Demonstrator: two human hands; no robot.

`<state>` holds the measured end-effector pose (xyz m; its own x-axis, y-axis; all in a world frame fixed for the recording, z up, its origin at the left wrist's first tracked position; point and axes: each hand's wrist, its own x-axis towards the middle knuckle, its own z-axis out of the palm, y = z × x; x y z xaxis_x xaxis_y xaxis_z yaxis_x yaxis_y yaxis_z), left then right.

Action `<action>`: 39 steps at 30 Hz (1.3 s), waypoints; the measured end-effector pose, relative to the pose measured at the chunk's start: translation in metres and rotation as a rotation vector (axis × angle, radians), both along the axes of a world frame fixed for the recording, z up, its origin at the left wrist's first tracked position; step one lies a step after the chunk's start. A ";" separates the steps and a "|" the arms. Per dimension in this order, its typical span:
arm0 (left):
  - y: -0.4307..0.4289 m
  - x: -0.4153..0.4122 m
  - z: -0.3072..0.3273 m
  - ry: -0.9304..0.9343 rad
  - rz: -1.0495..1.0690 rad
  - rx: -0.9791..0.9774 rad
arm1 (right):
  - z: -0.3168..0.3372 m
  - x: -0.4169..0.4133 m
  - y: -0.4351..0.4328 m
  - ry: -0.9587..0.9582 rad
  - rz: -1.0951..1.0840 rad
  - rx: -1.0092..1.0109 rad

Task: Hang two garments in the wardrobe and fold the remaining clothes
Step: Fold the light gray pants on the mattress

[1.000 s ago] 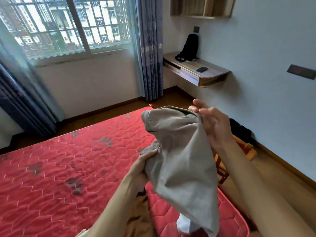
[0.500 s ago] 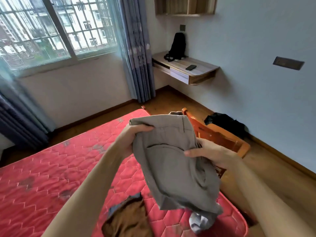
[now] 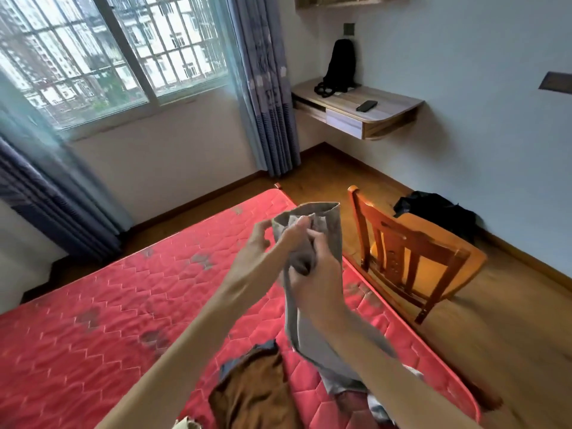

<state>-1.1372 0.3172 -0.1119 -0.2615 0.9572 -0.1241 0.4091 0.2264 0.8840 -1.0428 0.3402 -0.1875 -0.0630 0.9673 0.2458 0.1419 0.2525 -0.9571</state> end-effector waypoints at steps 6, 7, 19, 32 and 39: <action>0.021 -0.025 -0.020 -0.063 0.115 0.082 | -0.001 0.000 -0.001 0.054 0.492 -0.064; 0.025 -0.036 -0.024 -0.057 0.145 0.081 | -0.007 0.011 0.003 0.083 0.597 -0.094; 0.015 -0.092 0.025 -0.052 -0.046 0.254 | -0.182 0.139 0.104 -0.302 0.028 -0.376; 0.045 -0.144 0.023 0.254 0.351 0.050 | -0.087 0.095 0.175 0.112 -0.025 -0.475; 0.068 -0.084 0.022 0.318 0.326 -0.022 | -0.013 0.054 0.151 0.174 0.057 -0.480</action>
<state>-1.2211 0.3850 -0.0902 -0.5769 0.8168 -0.0085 0.5638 0.4057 0.7194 -0.9885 0.4912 -0.2006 -0.1165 0.9699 -0.2137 -0.0313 -0.2186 -0.9753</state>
